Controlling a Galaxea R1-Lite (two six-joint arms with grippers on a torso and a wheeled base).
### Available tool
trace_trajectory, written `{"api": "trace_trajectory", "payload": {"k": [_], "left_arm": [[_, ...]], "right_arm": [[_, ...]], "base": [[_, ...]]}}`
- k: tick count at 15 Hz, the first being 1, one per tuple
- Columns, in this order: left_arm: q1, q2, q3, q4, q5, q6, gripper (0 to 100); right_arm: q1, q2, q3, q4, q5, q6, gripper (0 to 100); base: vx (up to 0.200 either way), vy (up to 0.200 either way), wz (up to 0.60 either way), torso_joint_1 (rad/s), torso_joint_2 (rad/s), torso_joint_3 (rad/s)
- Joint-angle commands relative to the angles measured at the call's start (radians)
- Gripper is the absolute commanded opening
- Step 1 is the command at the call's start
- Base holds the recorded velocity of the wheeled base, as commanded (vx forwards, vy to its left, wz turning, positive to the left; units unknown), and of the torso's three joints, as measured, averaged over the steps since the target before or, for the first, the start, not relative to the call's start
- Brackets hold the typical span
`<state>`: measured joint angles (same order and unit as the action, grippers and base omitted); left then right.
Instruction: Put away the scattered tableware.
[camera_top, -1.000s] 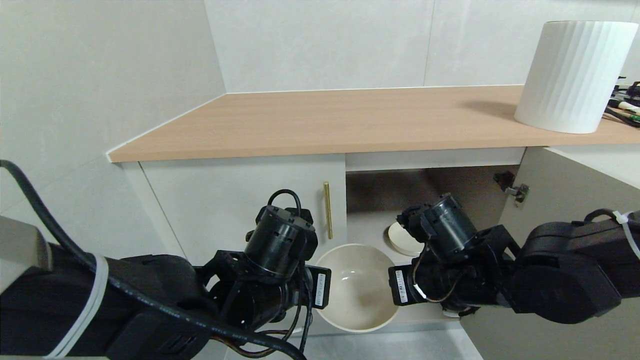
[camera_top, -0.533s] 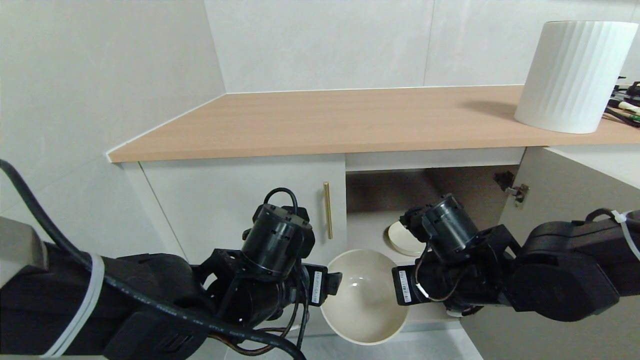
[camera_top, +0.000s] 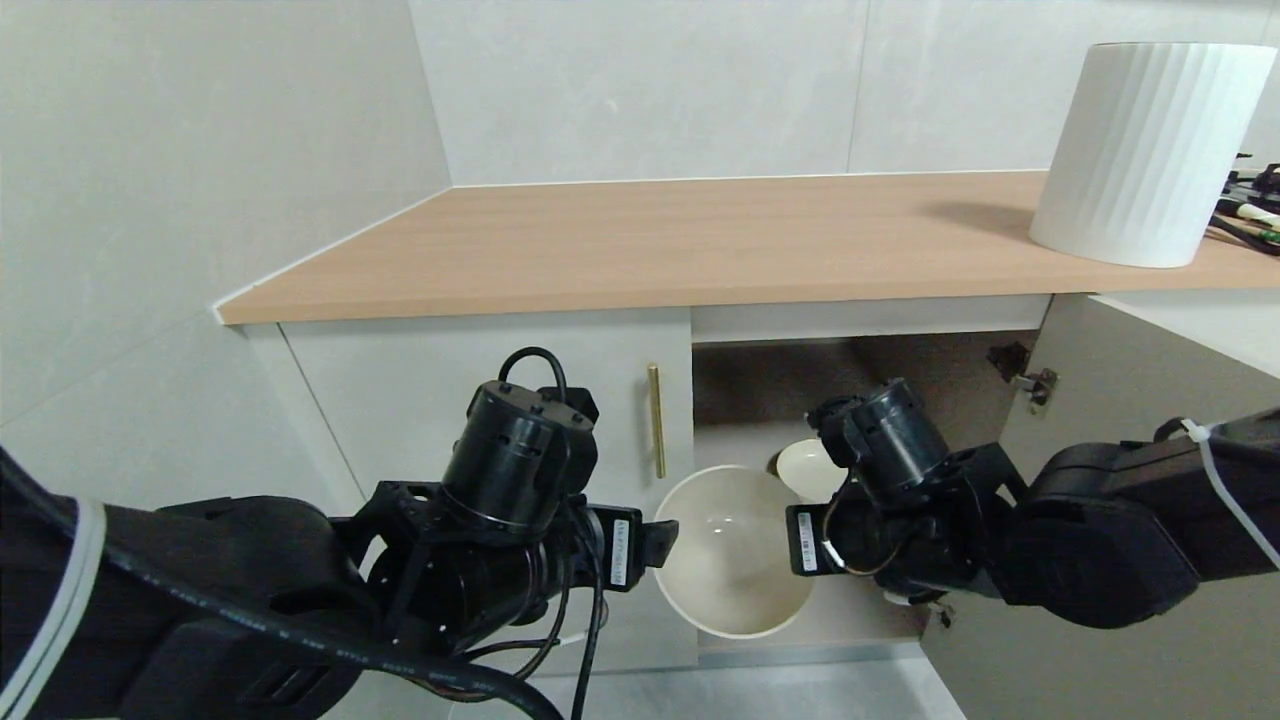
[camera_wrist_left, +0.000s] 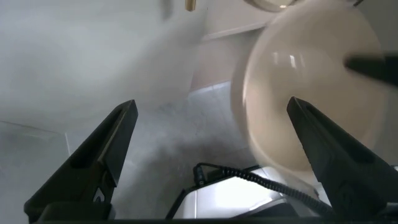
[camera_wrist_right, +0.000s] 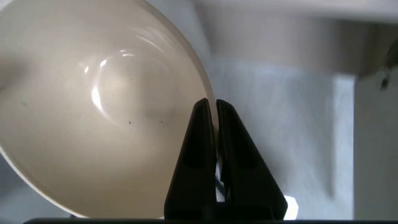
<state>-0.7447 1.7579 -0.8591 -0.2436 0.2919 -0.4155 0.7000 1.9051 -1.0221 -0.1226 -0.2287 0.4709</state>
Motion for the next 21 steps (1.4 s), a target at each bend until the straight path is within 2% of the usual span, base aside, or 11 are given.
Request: {"api": "trace_trajectory", "payload": {"k": [1, 5, 8, 16, 21], "left_arm": [[0.001, -0.018, 0.000, 0.000, 0.000, -0.008, 100], [0.001, -0.020, 0.000, 0.001, 0.001, -0.008, 100], [0.001, -0.018, 0.002, 0.001, 0.001, -0.008, 100], [0.001, -0.017, 0.002, 0.001, 0.001, -0.008, 100], [0.001, -0.018, 0.000, 0.001, 0.003, -0.008, 100]], "right_arm": [[-0.063, 0.063, -0.001, -0.045, -0.003, 0.002, 0], [-0.205, 0.180, -0.001, -0.236, -0.003, 0.003, 0], [-0.272, 0.235, -0.019, -0.312, -0.004, 0.038, 0], [-0.421, 0.417, -0.196, -0.330, -0.044, 0.132, 0], [-0.438, 0.503, -0.292, -0.325, -0.090, 0.166, 0]], "base": [[0.000, 0.000, 0.00, 0.000, 0.00, 0.000], [0.000, 0.000, 0.00, 0.000, 0.00, 0.000], [0.000, 0.000, 0.00, 0.000, 0.00, 0.000], [0.000, 0.000, 0.00, 0.000, 0.00, 0.000], [0.000, 0.000, 0.00, 0.000, 0.00, 0.000]]}}
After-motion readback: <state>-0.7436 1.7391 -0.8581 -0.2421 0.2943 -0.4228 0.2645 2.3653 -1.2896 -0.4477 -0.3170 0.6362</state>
